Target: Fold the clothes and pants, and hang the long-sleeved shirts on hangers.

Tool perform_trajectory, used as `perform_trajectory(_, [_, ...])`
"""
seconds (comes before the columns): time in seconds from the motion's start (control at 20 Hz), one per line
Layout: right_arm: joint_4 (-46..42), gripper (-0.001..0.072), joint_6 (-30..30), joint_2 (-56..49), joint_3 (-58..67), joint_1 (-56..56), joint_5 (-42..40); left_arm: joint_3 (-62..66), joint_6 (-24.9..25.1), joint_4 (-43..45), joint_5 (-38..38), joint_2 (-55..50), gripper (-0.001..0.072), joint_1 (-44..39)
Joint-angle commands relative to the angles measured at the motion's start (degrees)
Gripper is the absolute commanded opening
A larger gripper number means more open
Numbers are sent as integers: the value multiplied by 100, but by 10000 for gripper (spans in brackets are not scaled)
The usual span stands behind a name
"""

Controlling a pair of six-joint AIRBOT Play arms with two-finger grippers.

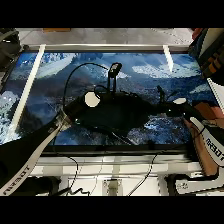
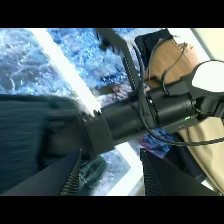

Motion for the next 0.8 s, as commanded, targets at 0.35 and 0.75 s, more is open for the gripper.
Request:
perform_trajectory(0.35, [713,35,72,50,271,39,-557,4,2,846,-24,328,328,756])
perform_trajectory(0.75, [-402,346,2,44,251,-1121,1145,2,2,846,-831,595,329,1423])
